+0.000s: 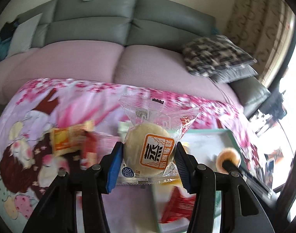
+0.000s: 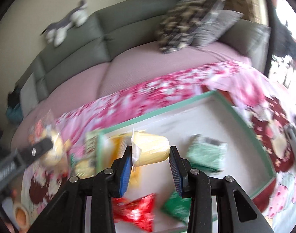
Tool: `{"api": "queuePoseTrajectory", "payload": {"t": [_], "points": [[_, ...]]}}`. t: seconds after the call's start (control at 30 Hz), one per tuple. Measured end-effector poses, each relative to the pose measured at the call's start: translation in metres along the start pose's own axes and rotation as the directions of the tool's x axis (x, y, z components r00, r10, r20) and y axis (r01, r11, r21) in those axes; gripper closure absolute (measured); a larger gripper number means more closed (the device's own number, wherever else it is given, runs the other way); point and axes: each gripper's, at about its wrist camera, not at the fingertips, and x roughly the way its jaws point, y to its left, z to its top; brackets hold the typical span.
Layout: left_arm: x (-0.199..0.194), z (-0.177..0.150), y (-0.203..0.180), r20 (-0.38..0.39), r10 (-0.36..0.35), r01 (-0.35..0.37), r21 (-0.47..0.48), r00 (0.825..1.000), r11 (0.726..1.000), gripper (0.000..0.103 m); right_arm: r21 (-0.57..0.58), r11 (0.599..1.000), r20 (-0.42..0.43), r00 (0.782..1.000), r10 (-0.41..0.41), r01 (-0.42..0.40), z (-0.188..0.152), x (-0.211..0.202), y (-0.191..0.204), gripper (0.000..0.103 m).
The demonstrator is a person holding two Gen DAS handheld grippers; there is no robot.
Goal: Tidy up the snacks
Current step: 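Carry both items over the tray and open left tool to drop the bun bag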
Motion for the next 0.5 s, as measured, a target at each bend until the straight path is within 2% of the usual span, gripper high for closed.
{"api": "queuePoseTrajectory", "payload": {"t": [0.17,0.3,0.5], "points": [[0.018,-0.010,-0.041,-0.029,-0.045,0.048,0.099,0.999,0.994,0.049,0.097,0.991,0.008,0.995,-0.095,0.094,0.012,0.007,-0.047,0.063],[0.032,-0.017,-0.064,-0.056,-0.060,0.067,0.150,0.997,0.986,0.049,0.135,0.986,-0.012,0.996,-0.093,0.094,0.016,0.020,-0.065,0.063],[0.052,-0.022,-0.081,-0.070,-0.061,0.073,0.181,0.996,0.981,0.049,0.104,0.990,0.003,0.995,-0.097,0.096,0.018,0.031,-0.065,0.063]]}}
